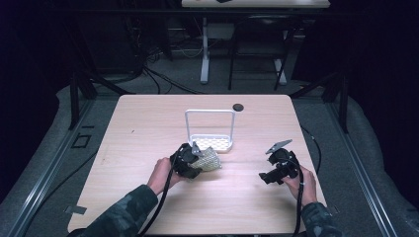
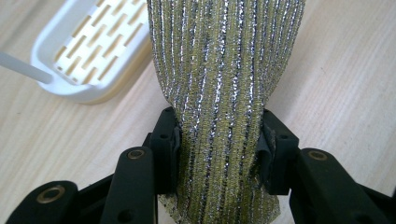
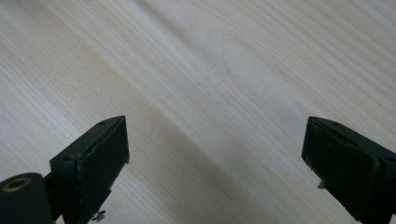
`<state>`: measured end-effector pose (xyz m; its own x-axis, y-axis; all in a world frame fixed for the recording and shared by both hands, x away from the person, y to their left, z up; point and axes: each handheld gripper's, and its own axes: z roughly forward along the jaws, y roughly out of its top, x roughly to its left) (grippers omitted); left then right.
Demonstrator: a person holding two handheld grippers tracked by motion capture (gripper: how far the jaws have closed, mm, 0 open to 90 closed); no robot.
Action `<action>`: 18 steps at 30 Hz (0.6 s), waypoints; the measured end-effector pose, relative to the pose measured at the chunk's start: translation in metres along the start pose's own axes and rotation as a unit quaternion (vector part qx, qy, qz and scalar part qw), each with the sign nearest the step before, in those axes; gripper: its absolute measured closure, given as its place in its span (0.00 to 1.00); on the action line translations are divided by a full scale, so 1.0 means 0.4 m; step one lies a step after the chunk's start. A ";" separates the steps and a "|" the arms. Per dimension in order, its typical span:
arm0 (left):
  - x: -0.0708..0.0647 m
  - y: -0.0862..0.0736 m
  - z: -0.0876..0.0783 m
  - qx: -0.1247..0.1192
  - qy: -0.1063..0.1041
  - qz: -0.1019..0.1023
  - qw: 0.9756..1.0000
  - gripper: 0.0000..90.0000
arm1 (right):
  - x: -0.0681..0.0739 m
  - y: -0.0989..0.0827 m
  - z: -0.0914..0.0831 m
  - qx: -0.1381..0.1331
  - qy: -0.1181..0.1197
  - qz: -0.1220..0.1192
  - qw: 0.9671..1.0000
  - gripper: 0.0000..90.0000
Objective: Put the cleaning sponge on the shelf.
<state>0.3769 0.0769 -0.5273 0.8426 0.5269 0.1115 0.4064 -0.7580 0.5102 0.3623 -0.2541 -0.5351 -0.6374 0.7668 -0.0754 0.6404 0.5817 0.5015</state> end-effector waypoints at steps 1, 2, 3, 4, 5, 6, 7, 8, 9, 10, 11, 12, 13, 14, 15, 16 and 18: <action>0.002 0.002 -0.002 -0.003 0.003 -0.004 1.000 0.64 | 0.000 0.000 -0.001 0.001 0.001 -0.001 1.000 0.08; 0.003 0.003 -0.005 -0.006 0.006 -0.007 1.000 0.64 | 0.000 0.000 -0.001 0.000 -0.002 -0.002 1.000 0.08; 0.003 0.004 -0.007 -0.005 0.008 -0.007 1.000 0.64 | 0.000 0.000 -0.002 0.000 -0.002 -0.001 1.000 0.08; 0.003 0.006 -0.009 -0.008 0.010 -0.010 1.000 0.64 | 0.000 0.000 -0.002 0.000 -0.002 -0.001 1.000 0.08; 0.004 0.007 -0.011 -0.010 0.012 -0.011 1.000 0.64 | 0.001 0.000 -0.002 0.001 -0.002 -0.001 1.000 0.08; 0.004 0.009 -0.012 -0.010 0.012 -0.012 1.000 0.64 | 0.002 0.000 -0.002 0.002 0.000 0.002 1.000 0.08; 0.004 0.010 -0.014 -0.012 0.016 -0.015 1.000 0.64 | 0.002 0.000 -0.002 0.002 -0.001 -0.001 1.000 0.08; 0.005 0.011 -0.013 -0.012 0.015 -0.018 1.000 0.64 | 0.002 0.000 -0.002 0.002 -0.001 -0.001 1.000 0.08; 0.005 0.012 -0.012 -0.011 0.018 -0.022 1.000 0.64 | 0.002 0.001 -0.002 0.001 -0.001 -0.002 1.000 0.08; 0.007 0.014 -0.011 -0.012 0.024 -0.026 0.999 0.64 | 0.002 0.001 -0.002 0.001 -0.001 -0.002 1.000 0.08; 0.009 0.015 -0.010 -0.010 0.023 -0.028 0.999 0.64 | 0.002 0.001 -0.001 0.002 -0.001 -0.002 1.000 0.08; 0.009 0.017 -0.010 -0.010 0.027 -0.031 0.999 0.64 | 0.002 0.001 -0.001 0.003 0.000 -0.001 1.000 0.08; 0.010 0.018 -0.011 -0.011 0.029 -0.035 0.999 0.64 | 0.002 0.001 -0.001 0.003 0.000 -0.002 1.000 0.08; 0.010 0.020 -0.012 -0.012 0.031 -0.038 0.999 0.64 | 0.002 0.001 -0.002 0.002 0.000 -0.002 1.000 0.08; 0.010 0.021 -0.013 -0.014 0.036 -0.042 0.998 0.64 | 0.002 0.001 -0.001 0.001 -0.002 -0.003 1.000 0.08; 0.011 0.022 -0.014 -0.013 0.038 -0.045 0.998 0.64 | 0.002 0.001 -0.001 0.002 -0.001 -0.003 1.000 0.08; 0.014 0.023 -0.014 -0.013 0.040 -0.052 0.998 0.64 | 0.001 0.001 0.001 0.002 -0.002 -0.003 1.000 0.08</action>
<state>0.3836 0.0751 -0.5170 0.7652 0.6317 0.1246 0.4796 -0.6882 0.5444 0.3623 -0.2533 -0.5352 -0.6396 0.7644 -0.0814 0.6381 0.5870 0.4983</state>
